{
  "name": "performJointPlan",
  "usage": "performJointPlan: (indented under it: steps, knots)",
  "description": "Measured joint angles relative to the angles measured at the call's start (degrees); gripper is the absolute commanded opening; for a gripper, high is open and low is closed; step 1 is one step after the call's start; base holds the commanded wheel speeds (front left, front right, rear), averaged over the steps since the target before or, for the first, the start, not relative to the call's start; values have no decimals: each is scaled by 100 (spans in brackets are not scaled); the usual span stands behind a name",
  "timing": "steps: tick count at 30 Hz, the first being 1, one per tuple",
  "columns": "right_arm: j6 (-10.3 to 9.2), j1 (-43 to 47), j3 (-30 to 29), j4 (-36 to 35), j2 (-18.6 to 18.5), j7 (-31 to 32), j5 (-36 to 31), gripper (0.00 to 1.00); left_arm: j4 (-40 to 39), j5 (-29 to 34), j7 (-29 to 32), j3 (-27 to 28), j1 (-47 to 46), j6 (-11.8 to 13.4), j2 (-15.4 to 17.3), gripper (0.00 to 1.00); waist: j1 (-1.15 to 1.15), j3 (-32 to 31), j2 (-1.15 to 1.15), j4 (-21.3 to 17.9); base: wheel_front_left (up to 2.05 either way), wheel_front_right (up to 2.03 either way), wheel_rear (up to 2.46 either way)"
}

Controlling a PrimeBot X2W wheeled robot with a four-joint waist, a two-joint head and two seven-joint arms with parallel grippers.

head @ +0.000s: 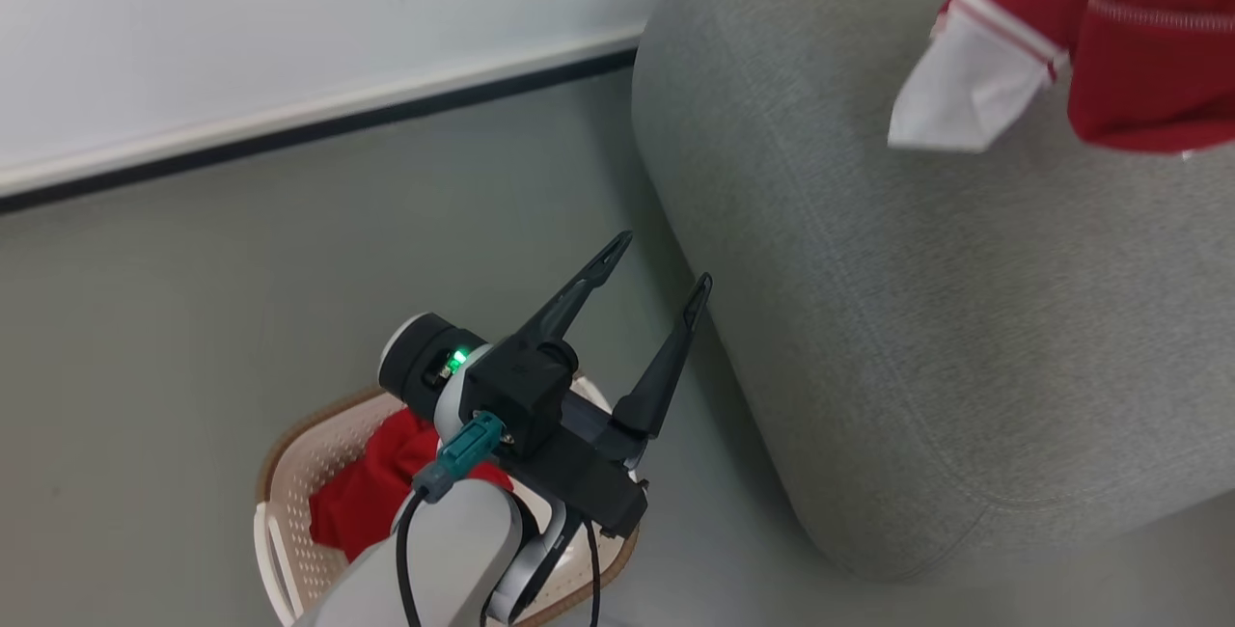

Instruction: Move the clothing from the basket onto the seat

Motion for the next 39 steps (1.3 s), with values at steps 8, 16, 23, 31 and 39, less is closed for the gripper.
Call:
performJointPlan:
  steps: [8, 16, 23, 31, 39]
  knots:
    - [-43, -250, -254, 328, -131, -10, 137, 0, -293, 258, 240, -12, -286, 41, 211, 100, 0, 697, 0, 198, 0, 0, 0]
    - [-116, 199, -364, 843, 168, -21, 454, 0, -552, 410, 472, -14, -538, 48, 396, 100, 0, 1318, 0, 229, 0, 0, 0]
    - [-142, 710, -319, 1371, 820, -69, 614, 0, -561, 558, 587, -23, -754, 40, 488, 100, 0, 1874, 1, 186, 0, 0, 0]
    - [-141, 964, -343, 1758, 1005, -119, 668, 42, -398, 559, 604, -51, -788, 34, 482, 100, 0, 2110, 0, 150, 0, 0, 0]
    - [-108, 1177, -293, 1752, 1083, -122, 586, 100, -140, 497, 431, 32, -743, 38, 460, 100, -2, 1901, 0, 168, 0, 0, 0]
